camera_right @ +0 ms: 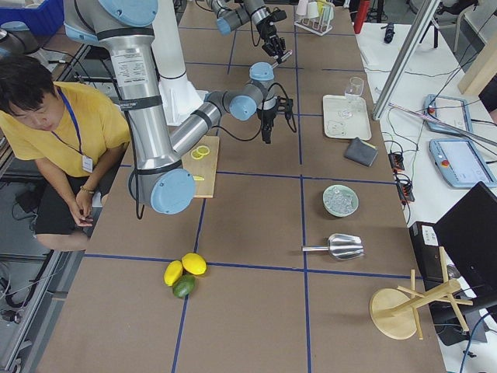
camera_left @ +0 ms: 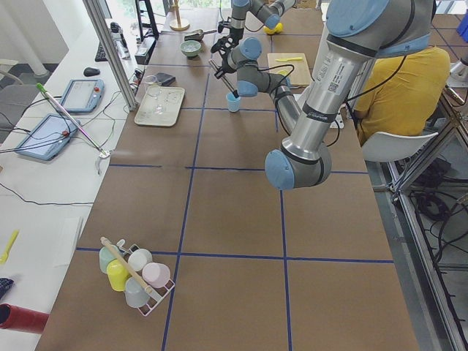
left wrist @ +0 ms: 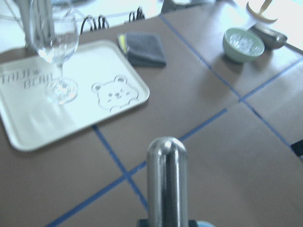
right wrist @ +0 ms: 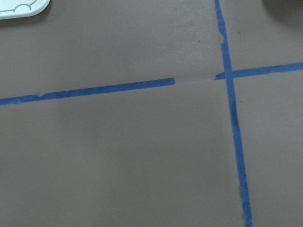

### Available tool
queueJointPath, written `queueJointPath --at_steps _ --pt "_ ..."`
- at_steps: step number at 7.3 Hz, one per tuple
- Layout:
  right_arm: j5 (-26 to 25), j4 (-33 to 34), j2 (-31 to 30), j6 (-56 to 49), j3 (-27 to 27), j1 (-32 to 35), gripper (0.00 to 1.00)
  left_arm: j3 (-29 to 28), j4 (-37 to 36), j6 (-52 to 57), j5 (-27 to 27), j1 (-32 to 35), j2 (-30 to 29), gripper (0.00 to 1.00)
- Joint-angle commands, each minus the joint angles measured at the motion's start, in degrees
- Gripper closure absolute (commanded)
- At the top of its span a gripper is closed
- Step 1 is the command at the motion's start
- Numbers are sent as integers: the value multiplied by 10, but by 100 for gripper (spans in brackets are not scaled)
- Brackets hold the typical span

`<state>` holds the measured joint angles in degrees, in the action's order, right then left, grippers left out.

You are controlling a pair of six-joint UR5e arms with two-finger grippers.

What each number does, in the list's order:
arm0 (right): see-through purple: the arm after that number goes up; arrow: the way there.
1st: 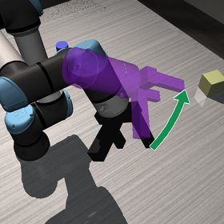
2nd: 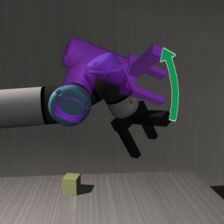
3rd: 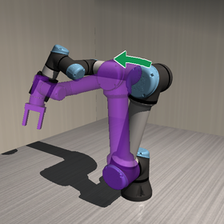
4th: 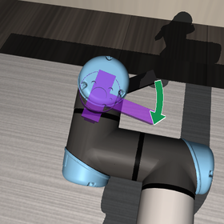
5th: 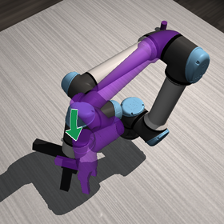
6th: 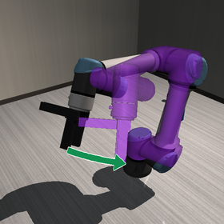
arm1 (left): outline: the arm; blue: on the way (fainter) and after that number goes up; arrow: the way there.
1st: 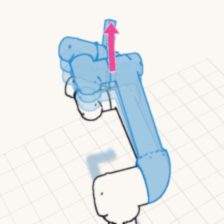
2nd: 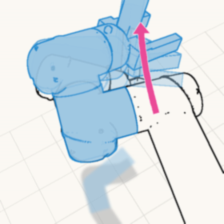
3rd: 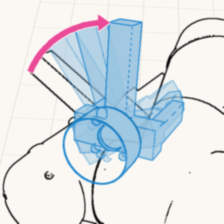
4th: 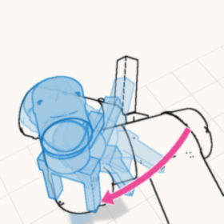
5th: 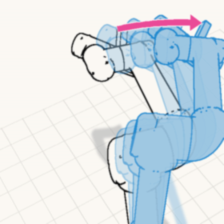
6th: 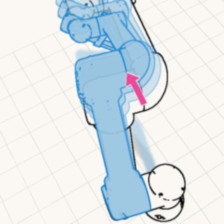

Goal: Squeeze lemon into cup
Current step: 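Carry the muddler with the left gripper over the blue cup, then press the muddler down into the cup onto the lemon slice with the left gripper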

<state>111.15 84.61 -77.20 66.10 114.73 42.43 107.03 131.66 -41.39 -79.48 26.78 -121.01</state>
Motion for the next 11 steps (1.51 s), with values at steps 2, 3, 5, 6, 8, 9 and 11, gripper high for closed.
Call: queueJointPath --at_steps 2,3,5,6,8,9,11 --pt "13 -1 -20 -42 1 26 0 -80 112 46 193 -67 -18 100" --pt "13 -1 -21 -41 1 26 0 -81 113 54 209 -67 -23 100" --pt "13 -1 -21 -41 1 25 0 -114 118 54 211 -74 -50 100" --pt "13 -1 -20 -41 1 25 0 -125 118 54 211 -81 -55 100" --pt "13 -3 -19 -40 1 25 0 -128 120 54 235 -97 -56 100" --pt "13 -3 -20 -39 1 25 0 -128 120 54 236 -103 -56 100" --pt "13 -3 -21 -38 1 25 0 -155 128 51 240 -103 -60 100"
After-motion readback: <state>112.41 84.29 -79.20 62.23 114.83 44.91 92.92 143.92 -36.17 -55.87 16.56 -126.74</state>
